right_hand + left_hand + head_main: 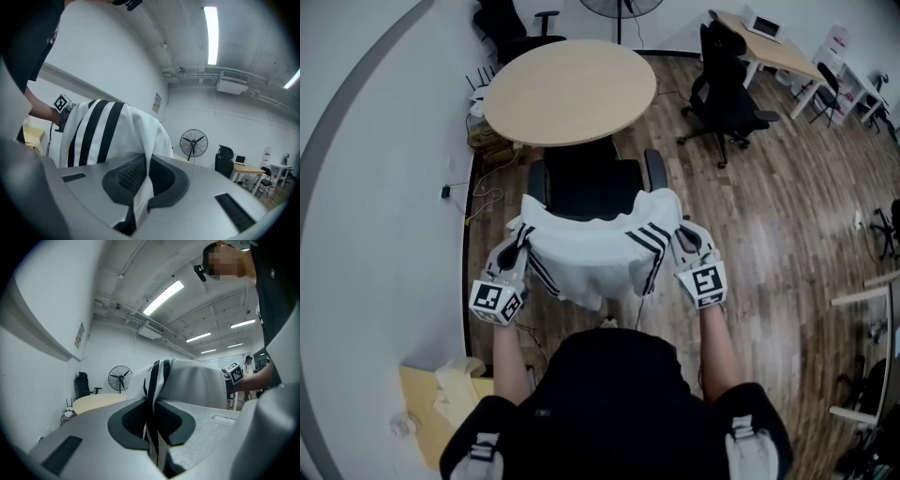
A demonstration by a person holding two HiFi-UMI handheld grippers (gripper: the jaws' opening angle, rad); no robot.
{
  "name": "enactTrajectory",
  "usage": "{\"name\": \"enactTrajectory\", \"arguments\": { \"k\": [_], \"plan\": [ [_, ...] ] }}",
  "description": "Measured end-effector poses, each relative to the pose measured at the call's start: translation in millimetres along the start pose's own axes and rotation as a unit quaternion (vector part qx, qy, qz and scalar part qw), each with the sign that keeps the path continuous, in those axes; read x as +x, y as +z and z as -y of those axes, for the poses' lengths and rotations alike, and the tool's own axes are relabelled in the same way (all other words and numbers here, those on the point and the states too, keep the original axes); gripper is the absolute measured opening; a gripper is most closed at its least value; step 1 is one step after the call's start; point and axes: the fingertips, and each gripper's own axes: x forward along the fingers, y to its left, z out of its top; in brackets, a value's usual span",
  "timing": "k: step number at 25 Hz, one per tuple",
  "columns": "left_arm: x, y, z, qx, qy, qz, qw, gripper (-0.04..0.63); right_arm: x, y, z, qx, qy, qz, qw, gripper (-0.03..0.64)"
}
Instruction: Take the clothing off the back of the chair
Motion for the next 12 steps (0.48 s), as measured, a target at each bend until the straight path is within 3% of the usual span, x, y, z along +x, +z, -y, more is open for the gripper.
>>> {"name": "enactTrajectory", "arguments": {
  "k": [5,12],
  "plan": [
    [2.6,1.8,-3.5,-0.011,-0.016,0.013,0.9997,0.011,-1.3,1.5,1.2,-0.007,-0.018,-0.006,1.000,-0.003],
    [-5.4,9.9,-5.0,-0.017,-0.007,0.022,0.9996,0.011,-10.2,4.5,5.8,-0.006,-0.042,-0.004,0.999,-0.003]
  ]
}}
